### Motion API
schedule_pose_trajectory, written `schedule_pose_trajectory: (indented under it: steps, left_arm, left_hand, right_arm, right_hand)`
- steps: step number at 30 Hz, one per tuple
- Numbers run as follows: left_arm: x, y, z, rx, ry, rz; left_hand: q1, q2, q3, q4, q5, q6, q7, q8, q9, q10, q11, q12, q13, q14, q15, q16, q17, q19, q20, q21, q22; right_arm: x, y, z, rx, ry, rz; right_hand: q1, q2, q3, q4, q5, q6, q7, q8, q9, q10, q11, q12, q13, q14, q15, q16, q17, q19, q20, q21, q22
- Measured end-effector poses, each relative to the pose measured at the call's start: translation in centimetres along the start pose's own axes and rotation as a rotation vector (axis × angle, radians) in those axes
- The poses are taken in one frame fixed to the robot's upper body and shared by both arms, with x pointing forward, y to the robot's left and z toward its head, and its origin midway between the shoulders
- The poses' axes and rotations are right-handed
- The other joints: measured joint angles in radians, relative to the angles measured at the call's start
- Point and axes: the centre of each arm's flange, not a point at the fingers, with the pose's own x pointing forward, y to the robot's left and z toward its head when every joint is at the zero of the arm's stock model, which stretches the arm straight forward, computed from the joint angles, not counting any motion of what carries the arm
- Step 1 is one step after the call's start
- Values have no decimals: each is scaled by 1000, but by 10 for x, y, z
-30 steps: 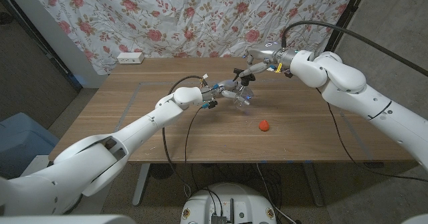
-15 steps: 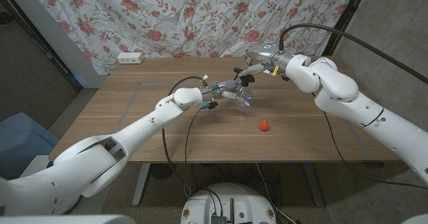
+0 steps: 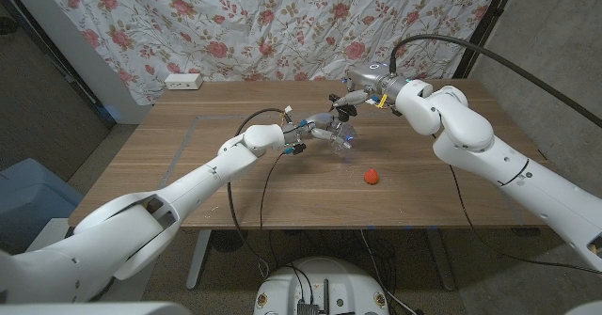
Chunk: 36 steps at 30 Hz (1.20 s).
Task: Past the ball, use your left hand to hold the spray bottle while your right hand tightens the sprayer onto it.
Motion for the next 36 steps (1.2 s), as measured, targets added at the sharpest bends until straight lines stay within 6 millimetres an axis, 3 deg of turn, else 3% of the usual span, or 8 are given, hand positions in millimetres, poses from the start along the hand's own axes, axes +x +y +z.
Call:
schedule_pose_trajectory:
  steps: [14,17,25,36]
  left_arm:
    - [0,-2,-1,-9,-1,13]
    - [1,-2,-1,-11,0,13]
    - [1,0,-2,-15,1,35]
    - [1,1,-3,-21,0,62]
  left_hand:
    - [0,0,0,0,0,0,0,0,0,4,4,-7,0,0,0,0,0,0,0,0,0]
    - [0,0,0,0,0,0,0,0,0,4,4,-7,0,0,0,0,0,0,0,0,0]
    - [0,0,0,0,0,0,0,1,0,4,4,-7,5,0,0,0,0,0,0,0,0]
    - [0,0,0,0,0,0,0,0,0,4,4,-7,5,0,0,0,0,4,4,0,0]
  right_arm:
    - [0,2,1,62,76,4]
    - [0,2,-2,68,95,5]
    - [0,3,5,113,119,0]
    - [2,4,5,155,157,-9]
  right_hand:
    - [33,33,19,-20,-4,7,15,15,10,16,2,-5,0,16,-5,7,0,0,0,0,0]
    - [41,41,25,-34,-4,12,20,25,11,22,4,-5,0,27,-2,8,-5,0,0,0,0]
    - [83,35,39,-47,1,34,42,46,21,45,9,-5,-4,48,2,16,-7,11,11,-5,0]
    - [132,29,56,-63,23,59,67,81,38,66,31,-9,-5,67,-1,16,-14,16,5,-5,0]
